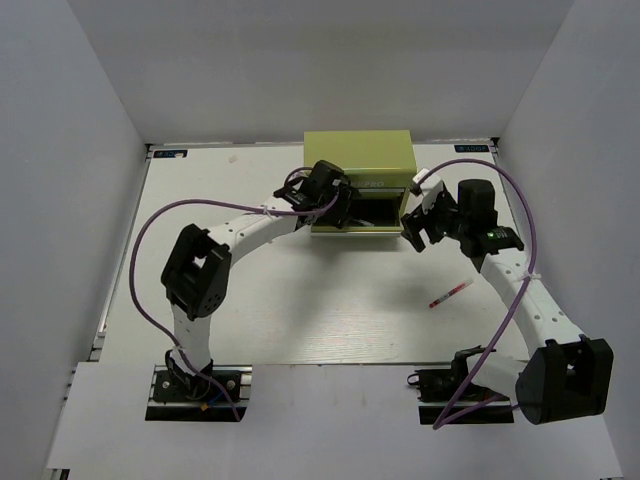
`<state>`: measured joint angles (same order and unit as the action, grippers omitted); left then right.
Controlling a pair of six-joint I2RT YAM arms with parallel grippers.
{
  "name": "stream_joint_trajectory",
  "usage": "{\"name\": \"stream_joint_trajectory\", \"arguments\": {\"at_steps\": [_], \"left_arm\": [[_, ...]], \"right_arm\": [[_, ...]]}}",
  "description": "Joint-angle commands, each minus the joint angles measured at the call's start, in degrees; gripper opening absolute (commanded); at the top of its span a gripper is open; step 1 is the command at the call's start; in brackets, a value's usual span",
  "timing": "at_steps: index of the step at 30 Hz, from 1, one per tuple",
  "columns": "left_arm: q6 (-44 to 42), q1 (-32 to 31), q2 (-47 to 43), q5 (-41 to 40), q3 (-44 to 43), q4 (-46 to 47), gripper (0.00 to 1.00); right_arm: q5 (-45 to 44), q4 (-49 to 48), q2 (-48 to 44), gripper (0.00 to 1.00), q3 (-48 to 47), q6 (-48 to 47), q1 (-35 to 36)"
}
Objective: Sort the stationery into containers
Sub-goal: Pick up the pen from the center of the board.
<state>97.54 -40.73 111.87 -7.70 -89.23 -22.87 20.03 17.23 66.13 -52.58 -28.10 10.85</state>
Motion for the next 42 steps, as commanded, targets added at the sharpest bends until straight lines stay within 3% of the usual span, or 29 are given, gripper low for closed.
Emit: {"name": "stream_joint_trajectory", "arguments": {"at_steps": [1, 7, 10, 16, 27, 34, 42], "left_arm": [[-5.94, -0.84, -9.73, 3.4, 1.07, -1.2, 0.67], [-13.15, -0.84, -27.73, 1.47, 22.47, -0.51, 0.69], [-16.22, -0.84, -38.46, -3.1, 31.44, -0.51, 0.76], [-16.85, -0.23, -51.65, -7.41, 43.96, -0.42, 0.8], [-22.48, -0.23, -48.42, -3.98, 43.26, 2.39, 0.8], [-22.48, -0.23, -50.35, -2.41, 47.21, 5.11, 0.81], [-25.03, -0.23, -52.99, -0.56, 50.21, 8.63, 0.97]], "right_arm": [[4.83, 3.06, -1.18, 0.86, -0.25, -3.54, -1.09], [12.04, 7.64, -1.71, 0.8, 1.42, -11.0, -1.89], [14.33, 9.57, -1.53, 0.78, 2.3, -14.86, -1.89], [14.69, 12.21, -1.35, 0.77, 4.32, -21.99, -2.15], [12.84, 12.38, -0.91, 0.77, 6.43, -23.4, -2.5], [12.05, 13.53, -3.02, 0.8, 9.59, -28.24, -2.85], [12.14, 14.58, -1.79, 0.83, 10.13, -30.7, -3.03]]}}
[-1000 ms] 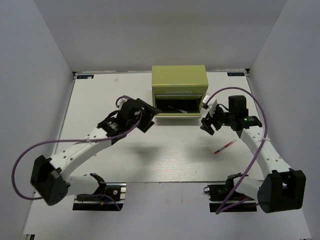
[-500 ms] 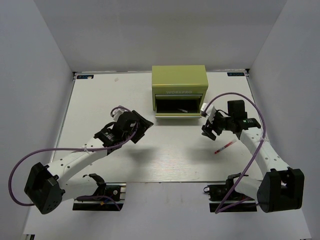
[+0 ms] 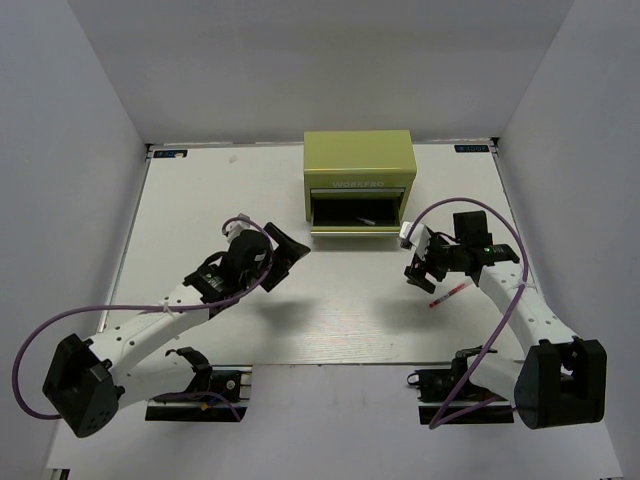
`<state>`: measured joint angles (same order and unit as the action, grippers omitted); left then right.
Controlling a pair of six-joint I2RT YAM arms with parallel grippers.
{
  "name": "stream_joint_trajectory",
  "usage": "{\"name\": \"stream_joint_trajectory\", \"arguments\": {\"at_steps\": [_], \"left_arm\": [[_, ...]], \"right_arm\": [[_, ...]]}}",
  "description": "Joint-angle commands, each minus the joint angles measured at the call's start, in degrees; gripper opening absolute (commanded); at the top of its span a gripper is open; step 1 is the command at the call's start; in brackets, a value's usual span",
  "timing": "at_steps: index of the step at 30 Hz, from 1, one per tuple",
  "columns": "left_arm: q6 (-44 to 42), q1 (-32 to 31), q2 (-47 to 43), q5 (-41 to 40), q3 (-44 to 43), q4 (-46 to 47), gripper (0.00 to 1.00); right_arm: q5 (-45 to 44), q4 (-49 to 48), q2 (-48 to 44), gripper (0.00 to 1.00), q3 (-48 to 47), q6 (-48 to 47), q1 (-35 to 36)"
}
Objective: Sort the stationery into containers
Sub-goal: Pick up the pen from the center of the board.
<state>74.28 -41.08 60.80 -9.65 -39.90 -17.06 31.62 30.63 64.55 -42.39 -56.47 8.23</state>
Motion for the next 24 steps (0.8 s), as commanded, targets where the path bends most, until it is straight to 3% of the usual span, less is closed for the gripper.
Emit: {"name": "stream_joint_trajectory", "arguments": {"at_steps": [1, 24], "left_arm": [[-2.29, 0.12, -2.43, 1.39, 1.49, 2.82, 0.97], [-4.41, 0.65, -5.16, -0.72, 5.18, 5.11, 1.0]], "right_arm": [[0.55, 1.44, -0.13, 0.84, 0.03, -2.94, -0.41], [-0.85, 3.91, 4.96, 0.86, -0.32, -12.17, -2.34]]}}
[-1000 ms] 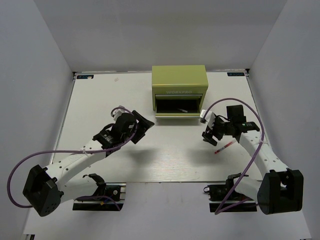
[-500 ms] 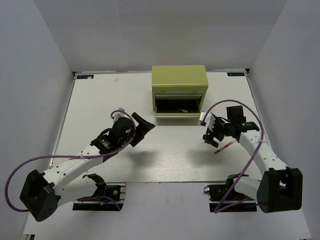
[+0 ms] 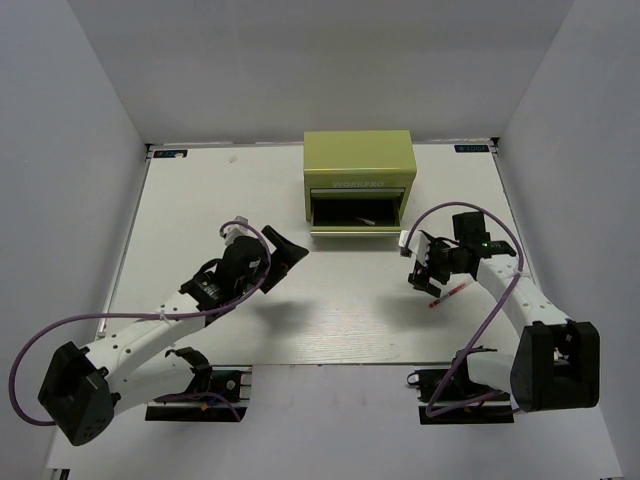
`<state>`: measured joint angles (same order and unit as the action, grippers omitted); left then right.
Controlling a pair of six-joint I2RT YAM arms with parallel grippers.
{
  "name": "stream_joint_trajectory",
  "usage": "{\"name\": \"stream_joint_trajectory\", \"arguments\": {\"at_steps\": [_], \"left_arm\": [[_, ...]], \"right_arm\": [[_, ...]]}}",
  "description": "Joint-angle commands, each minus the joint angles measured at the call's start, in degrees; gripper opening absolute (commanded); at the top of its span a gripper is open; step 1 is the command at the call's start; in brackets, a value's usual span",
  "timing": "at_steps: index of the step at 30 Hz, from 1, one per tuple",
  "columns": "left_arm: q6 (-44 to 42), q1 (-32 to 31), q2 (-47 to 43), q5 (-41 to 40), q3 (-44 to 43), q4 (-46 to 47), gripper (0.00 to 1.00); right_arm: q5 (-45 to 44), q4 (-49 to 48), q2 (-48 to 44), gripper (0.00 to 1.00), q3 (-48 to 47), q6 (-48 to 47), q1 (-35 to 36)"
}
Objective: Sort the stationery into containers
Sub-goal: Pick up the pen from the center of the board.
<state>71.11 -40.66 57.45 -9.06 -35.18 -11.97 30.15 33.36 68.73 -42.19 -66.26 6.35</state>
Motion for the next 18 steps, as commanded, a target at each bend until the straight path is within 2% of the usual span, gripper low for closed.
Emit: {"name": "stream_joint_trajectory", "arguments": {"at_steps": [1, 11, 16, 18], "left_arm": [[-1.24, 0.24, -1.82, -1.92, 0.46, 0.01, 1.0], [-1.77, 0.24, -3.49, -3.07, 0.46, -0.6, 1.0], [-1.77, 0.24, -4.01, -3.07, 0.46, -1.74, 1.0], [-1.77, 0.24, -5.24, -3.07, 0.46, -2.27, 1.0]], "right_arm": [[0.61, 1.18, 1.05, 0.86, -0.69, -2.56, -0.63], [-0.35, 1.18, 5.71, 0.87, -4.3, -4.49, -1.16], [-4.3, 2.05, 8.52, 0.87, -5.44, -7.12, -1.43], [-5.36, 5.02, 8.7, 0.82, -6.06, -10.37, -2.3]]}}
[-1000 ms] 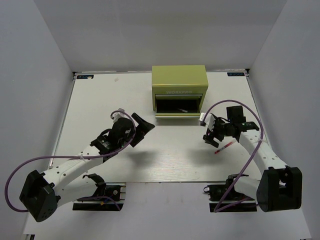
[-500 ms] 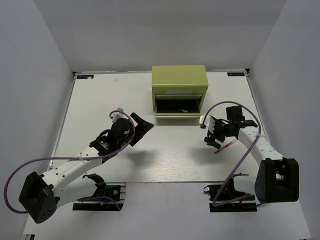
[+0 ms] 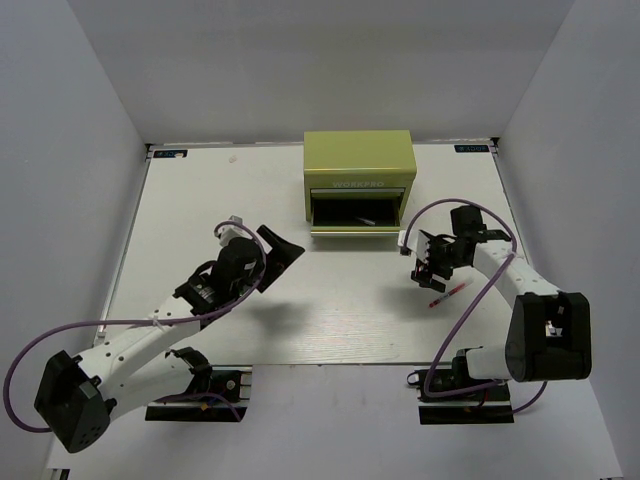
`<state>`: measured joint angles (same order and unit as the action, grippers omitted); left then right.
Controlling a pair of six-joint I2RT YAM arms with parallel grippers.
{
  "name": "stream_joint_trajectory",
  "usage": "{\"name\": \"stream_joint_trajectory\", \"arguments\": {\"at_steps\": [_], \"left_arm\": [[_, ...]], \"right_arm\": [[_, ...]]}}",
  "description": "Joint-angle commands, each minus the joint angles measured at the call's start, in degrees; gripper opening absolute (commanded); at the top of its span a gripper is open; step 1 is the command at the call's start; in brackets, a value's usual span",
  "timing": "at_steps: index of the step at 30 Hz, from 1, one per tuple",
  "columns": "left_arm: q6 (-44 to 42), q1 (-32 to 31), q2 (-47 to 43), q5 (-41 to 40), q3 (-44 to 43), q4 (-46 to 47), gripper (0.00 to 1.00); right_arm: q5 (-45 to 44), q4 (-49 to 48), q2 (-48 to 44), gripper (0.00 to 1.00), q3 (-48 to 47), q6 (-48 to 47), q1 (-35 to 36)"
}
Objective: Sort the stationery into containers
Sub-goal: Pick up the pen from the center of the board.
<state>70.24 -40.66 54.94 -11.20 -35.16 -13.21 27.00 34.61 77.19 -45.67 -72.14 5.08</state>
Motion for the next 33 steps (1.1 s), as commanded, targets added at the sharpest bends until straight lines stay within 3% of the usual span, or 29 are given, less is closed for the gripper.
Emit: {"name": "stream_joint_trajectory", "arguments": {"at_steps": [1, 6, 12, 24, 33], "left_arm": [[-0.89, 0.24, -2.73, -0.93, 0.44, -1.55, 1.0], [-0.89, 0.24, -5.8, -1.45, 3.25, -1.03, 1.0], [-0.36, 0.24, -6.86, -1.45, 4.39, -0.41, 1.0], [0.16, 0.24, -8.62, -1.45, 6.77, 0.73, 1.0], [0.16, 0.24, -8.09, -1.45, 6.24, 0.73, 1.0]], "right_arm": [[-2.39, 4.15, -0.54, 0.81, -2.49, -6.85, -1.3], [-2.57, 9.49, -3.97, 0.81, -2.31, -18.37, -4.38], [-4.32, 17.86, -1.17, 0.75, -6.01, -29.1, -9.38], [-7.84, 15.58, 3.75, 0.75, -3.73, -35.26, -11.32], [-8.81, 16.45, 9.29, 0.7, -5.22, -39.22, -11.23]]}}
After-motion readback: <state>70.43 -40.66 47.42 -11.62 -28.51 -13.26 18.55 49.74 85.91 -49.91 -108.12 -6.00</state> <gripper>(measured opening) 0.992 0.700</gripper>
